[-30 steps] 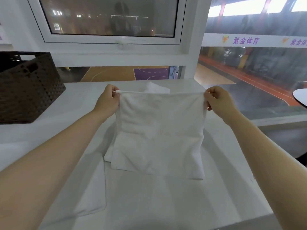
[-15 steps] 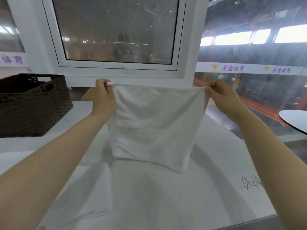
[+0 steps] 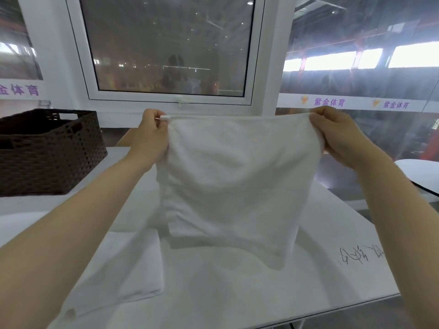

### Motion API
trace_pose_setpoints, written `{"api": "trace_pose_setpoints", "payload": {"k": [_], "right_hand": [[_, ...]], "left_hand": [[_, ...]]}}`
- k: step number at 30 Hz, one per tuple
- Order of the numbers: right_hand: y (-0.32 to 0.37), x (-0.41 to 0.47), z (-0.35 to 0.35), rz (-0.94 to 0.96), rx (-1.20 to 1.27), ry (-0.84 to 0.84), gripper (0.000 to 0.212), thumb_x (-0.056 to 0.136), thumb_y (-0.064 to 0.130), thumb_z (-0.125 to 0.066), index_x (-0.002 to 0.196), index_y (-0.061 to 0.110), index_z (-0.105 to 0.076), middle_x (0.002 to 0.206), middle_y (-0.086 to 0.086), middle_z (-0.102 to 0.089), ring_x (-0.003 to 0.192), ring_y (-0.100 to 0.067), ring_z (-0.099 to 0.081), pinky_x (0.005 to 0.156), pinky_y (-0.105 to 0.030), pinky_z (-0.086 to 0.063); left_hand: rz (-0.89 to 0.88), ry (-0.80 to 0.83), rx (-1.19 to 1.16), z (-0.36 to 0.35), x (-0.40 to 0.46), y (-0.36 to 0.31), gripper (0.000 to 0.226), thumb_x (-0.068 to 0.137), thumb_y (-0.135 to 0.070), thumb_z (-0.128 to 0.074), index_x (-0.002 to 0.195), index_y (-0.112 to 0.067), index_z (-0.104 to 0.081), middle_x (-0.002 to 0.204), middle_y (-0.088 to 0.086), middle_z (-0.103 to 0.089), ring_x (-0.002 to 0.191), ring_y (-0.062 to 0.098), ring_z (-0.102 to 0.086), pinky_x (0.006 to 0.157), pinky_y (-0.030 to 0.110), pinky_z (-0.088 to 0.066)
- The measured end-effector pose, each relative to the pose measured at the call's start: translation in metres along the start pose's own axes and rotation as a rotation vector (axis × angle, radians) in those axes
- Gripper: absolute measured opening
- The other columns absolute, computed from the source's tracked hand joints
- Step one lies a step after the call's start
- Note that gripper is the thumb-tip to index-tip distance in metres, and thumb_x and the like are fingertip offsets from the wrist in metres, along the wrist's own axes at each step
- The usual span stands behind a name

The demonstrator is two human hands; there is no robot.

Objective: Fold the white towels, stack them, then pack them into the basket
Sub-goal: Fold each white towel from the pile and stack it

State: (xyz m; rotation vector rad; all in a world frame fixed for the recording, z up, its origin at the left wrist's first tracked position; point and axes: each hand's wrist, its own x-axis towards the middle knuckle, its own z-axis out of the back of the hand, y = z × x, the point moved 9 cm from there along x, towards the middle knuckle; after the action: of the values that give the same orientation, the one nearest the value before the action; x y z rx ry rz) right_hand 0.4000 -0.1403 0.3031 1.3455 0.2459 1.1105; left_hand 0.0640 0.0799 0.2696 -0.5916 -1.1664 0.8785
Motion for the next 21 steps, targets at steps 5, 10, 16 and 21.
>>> {"api": "trace_pose_setpoints", "payload": {"k": [5,10,16,21], "right_hand": [[-0.011,-0.011,0.018,-0.201,0.174,0.103,0.014,0.1,0.018,-0.053,0.103,0.017,-0.067,0.089,0.003,-0.074,0.076,-0.007,-0.07,0.067,-0.022,-0.058],[-0.072,-0.014,0.026,-0.448,0.03,0.142,0.014,0.097,0.019,-0.058,0.098,0.01,-0.067,0.075,-0.001,-0.071,0.059,-0.009,-0.067,0.053,-0.019,-0.055],[-0.203,-0.018,-0.034,-0.481,-0.485,0.245,0.02,0.094,0.01,-0.047,0.08,0.003,-0.06,0.074,-0.009,-0.058,0.066,-0.022,-0.05,0.061,-0.028,-0.044],[-0.274,-0.024,-0.044,-0.522,-0.504,0.07,0.021,0.096,0.014,-0.044,0.096,0.008,-0.064,0.083,-0.011,-0.067,0.072,-0.028,-0.064,0.077,-0.038,-0.056]], "left_hand": [[0.324,0.416,-0.161,-0.033,-0.006,0.021,0.018,0.093,-0.027,-0.056,0.107,-0.022,-0.067,0.106,0.003,-0.072,0.098,0.022,-0.069,0.084,0.037,-0.057],[0.481,0.733,-0.195,-0.087,-0.039,0.054,0.019,0.101,-0.006,-0.047,0.102,-0.002,-0.066,0.099,0.013,-0.071,0.079,0.019,-0.07,0.065,0.027,-0.059],[0.4,0.68,0.258,-0.159,-0.057,0.167,0.014,0.095,-0.019,-0.051,0.104,-0.011,-0.058,0.11,0.013,-0.064,0.09,0.023,-0.06,0.079,0.036,-0.055],[0.362,0.463,0.369,-0.183,-0.058,0.206,0.017,0.099,-0.027,-0.047,0.11,-0.016,-0.055,0.113,0.01,-0.063,0.098,0.028,-0.058,0.08,0.034,-0.044]]}}
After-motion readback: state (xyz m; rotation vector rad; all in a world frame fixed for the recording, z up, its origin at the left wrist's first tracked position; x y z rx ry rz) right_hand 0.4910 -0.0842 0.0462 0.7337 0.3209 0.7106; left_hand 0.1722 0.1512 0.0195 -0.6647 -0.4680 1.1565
